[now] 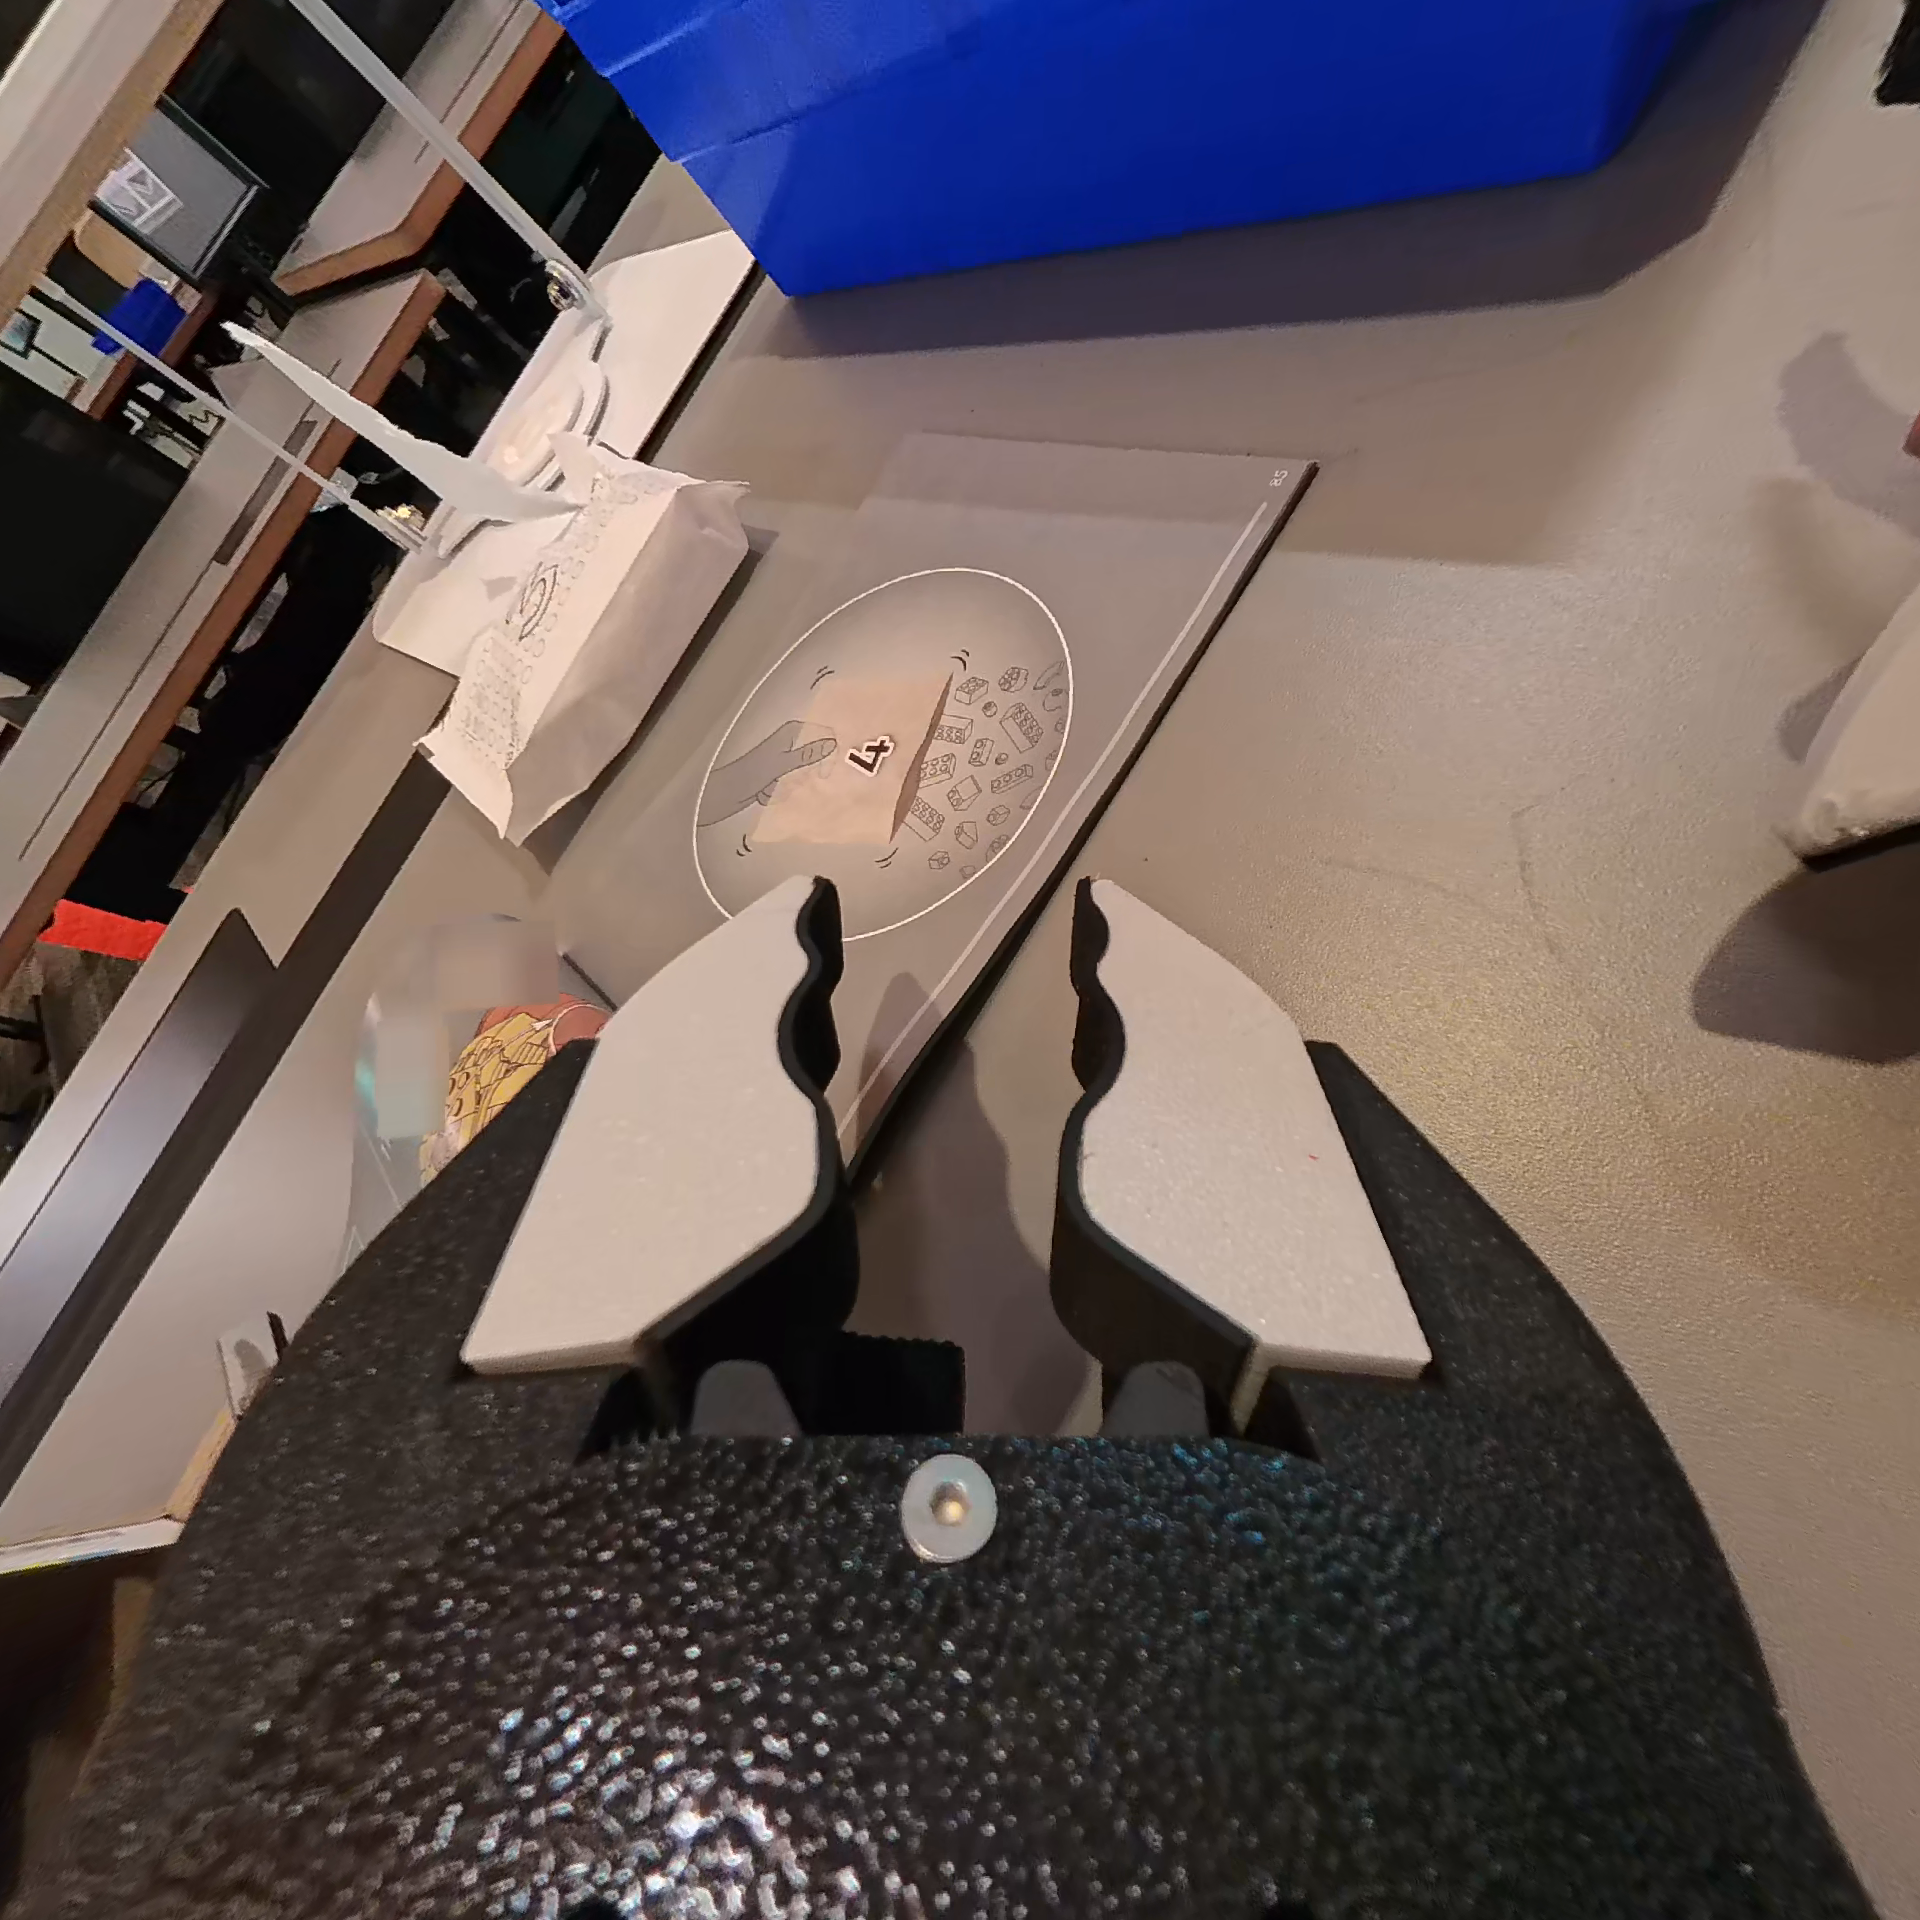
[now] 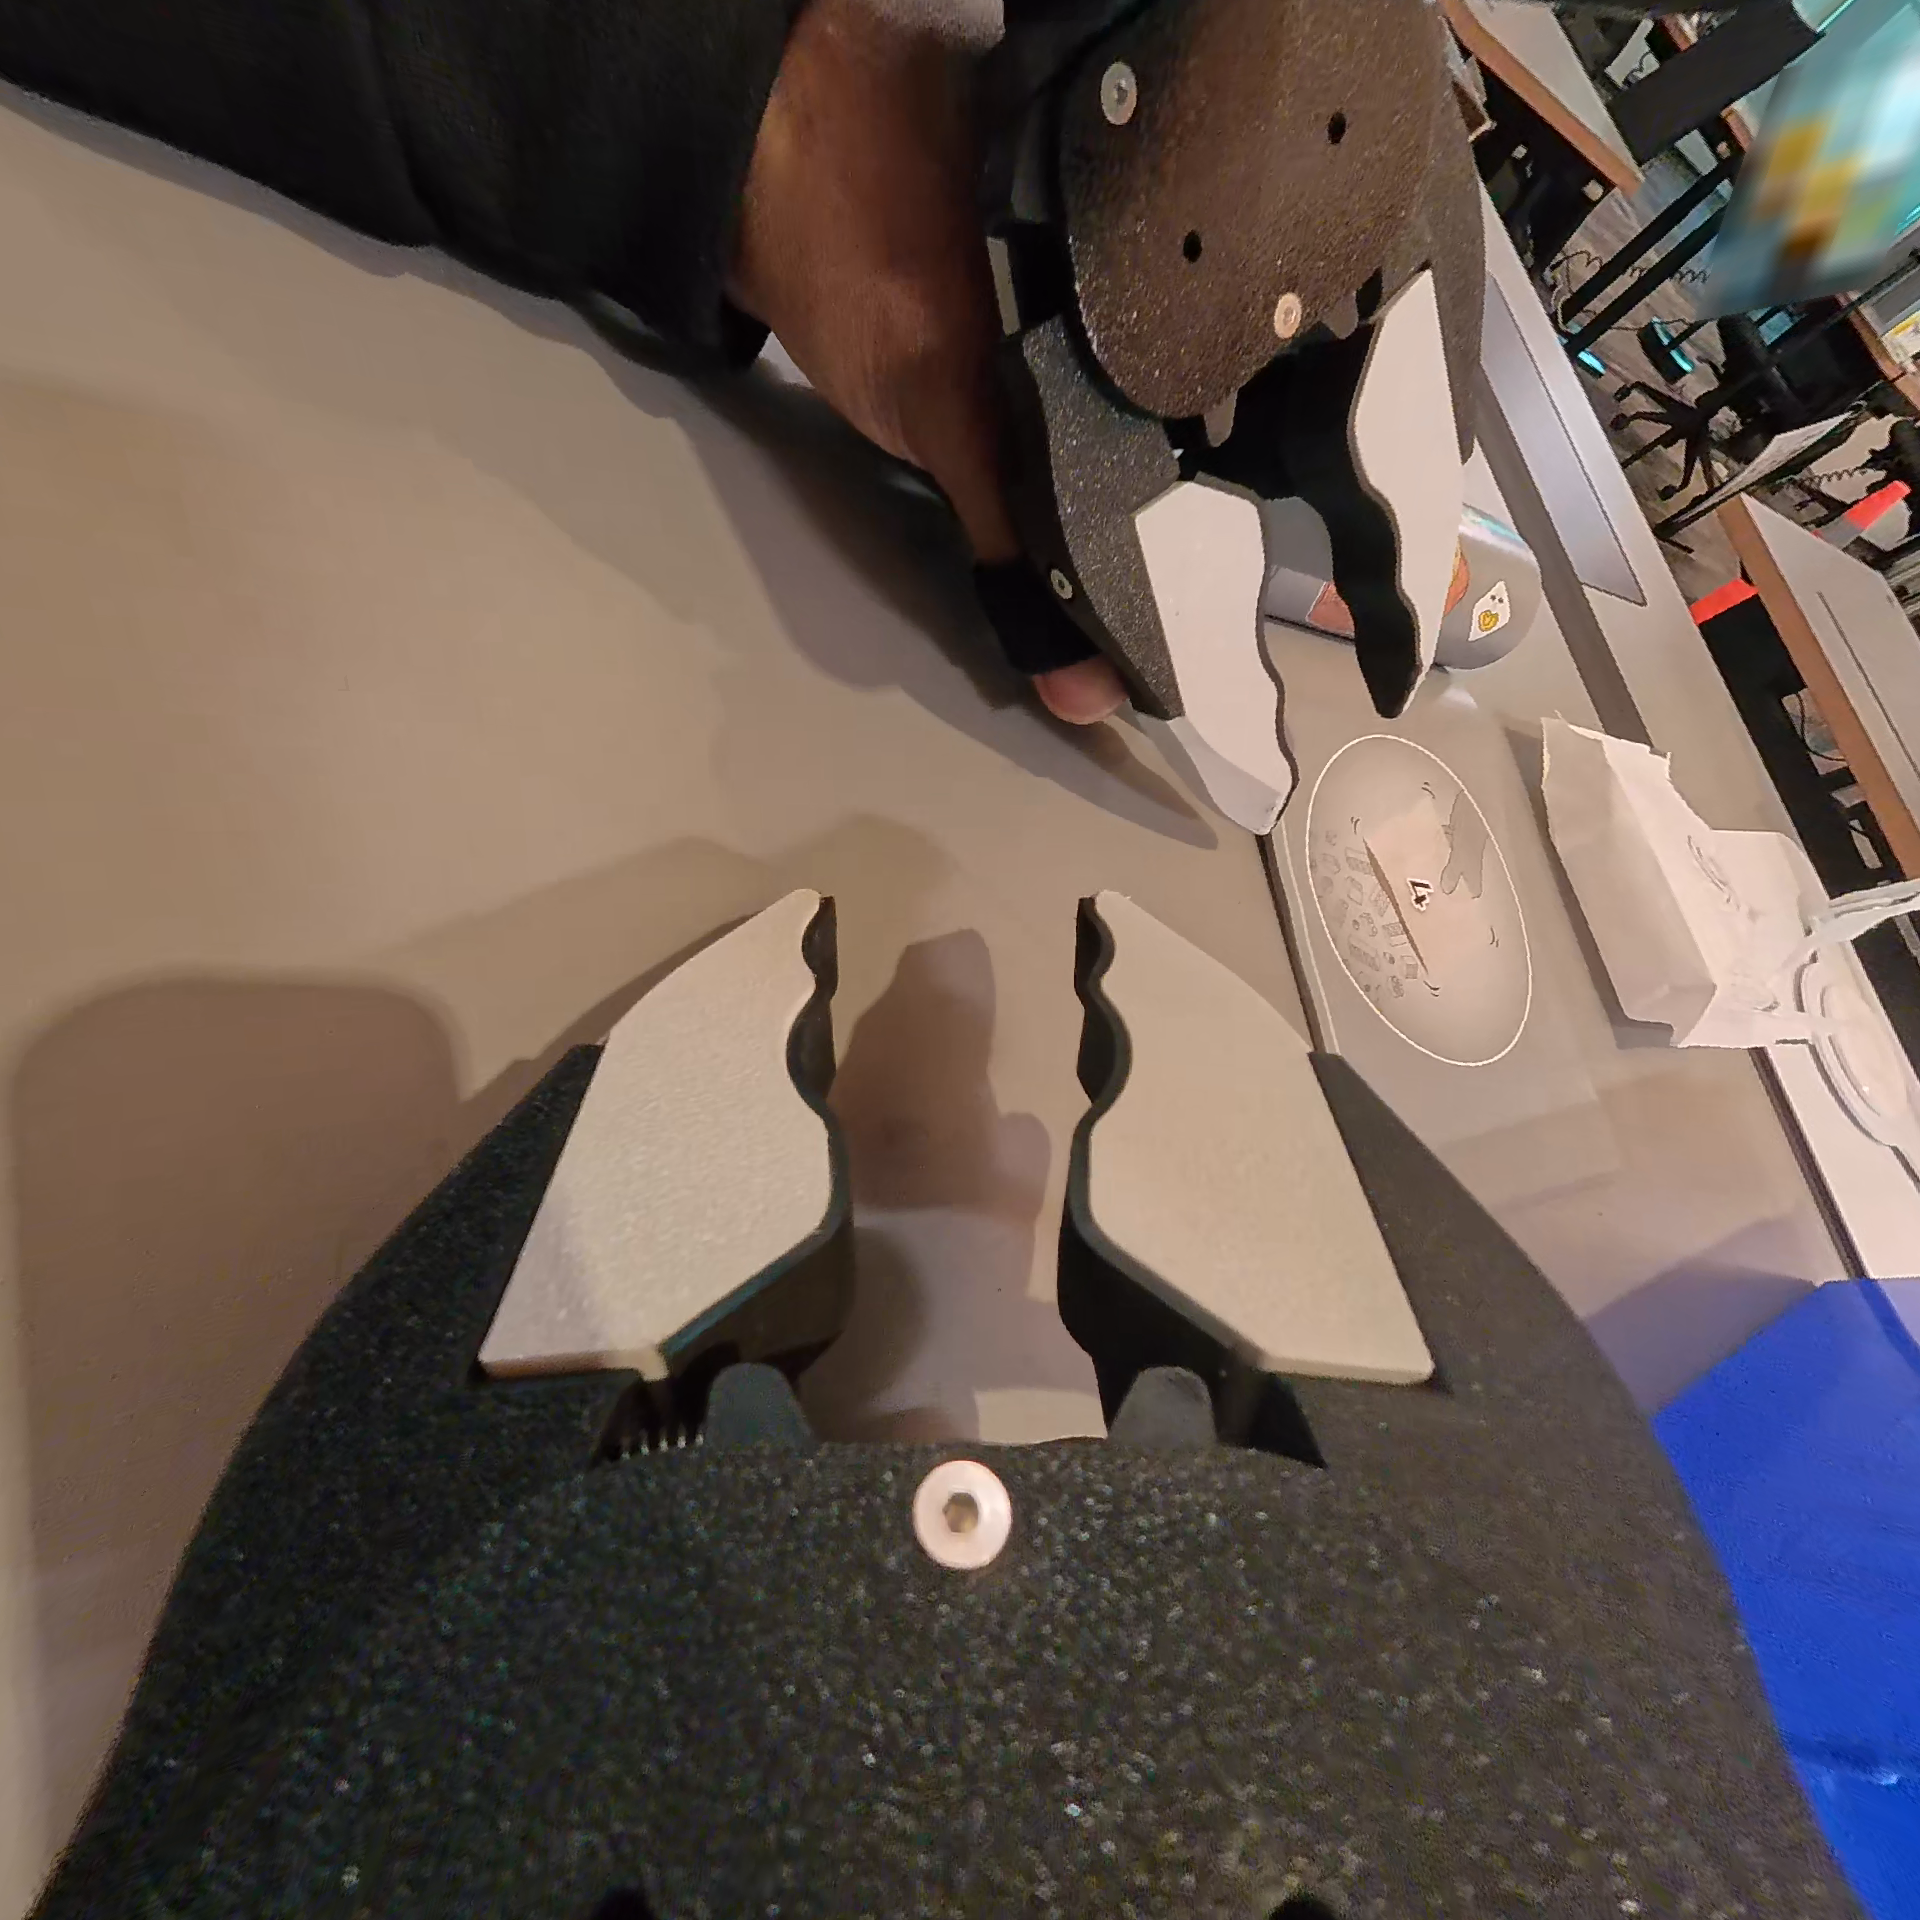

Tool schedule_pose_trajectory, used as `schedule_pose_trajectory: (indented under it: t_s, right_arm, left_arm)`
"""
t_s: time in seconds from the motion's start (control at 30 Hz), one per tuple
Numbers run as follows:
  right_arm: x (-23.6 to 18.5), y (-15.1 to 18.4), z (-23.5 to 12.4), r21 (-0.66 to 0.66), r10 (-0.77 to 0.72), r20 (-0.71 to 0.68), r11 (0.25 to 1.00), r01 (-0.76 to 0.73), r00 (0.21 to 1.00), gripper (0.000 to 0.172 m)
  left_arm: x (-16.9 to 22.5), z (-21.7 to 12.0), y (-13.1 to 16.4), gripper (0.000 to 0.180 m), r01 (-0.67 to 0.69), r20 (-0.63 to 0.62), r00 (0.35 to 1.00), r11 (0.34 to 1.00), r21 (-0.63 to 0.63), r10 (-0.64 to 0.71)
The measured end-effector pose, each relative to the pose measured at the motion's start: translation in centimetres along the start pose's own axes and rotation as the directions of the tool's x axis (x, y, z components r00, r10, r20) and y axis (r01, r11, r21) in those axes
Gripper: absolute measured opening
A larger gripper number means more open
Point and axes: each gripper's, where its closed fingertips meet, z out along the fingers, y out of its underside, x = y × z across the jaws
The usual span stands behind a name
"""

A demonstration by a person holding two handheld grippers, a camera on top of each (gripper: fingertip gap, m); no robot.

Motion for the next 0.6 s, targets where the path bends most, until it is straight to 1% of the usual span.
schedule_pose_trajectory:
  t_s: [0.53, 0.6]
  right_arm:
    - [0.09, 0.07, 0.11, -0.004, 0.008, 0.001, 1.000, -0.008, 1.000, 0.043]
    - [0.11, 0.08, 0.14, -0.006, 0.011, 0.001, 1.000, -0.011, 1.000, 0.043]
  left_arm:
    - [0.03, -0.03, -0.04, 0.042, -0.005, 0.004, 1.000, 1.000, 0.002, 0.005]
    - [-0.05, -0.06, -0.16, 0.048, 0.006, 0.002, 1.000, 1.000, 0.007, -0.006]
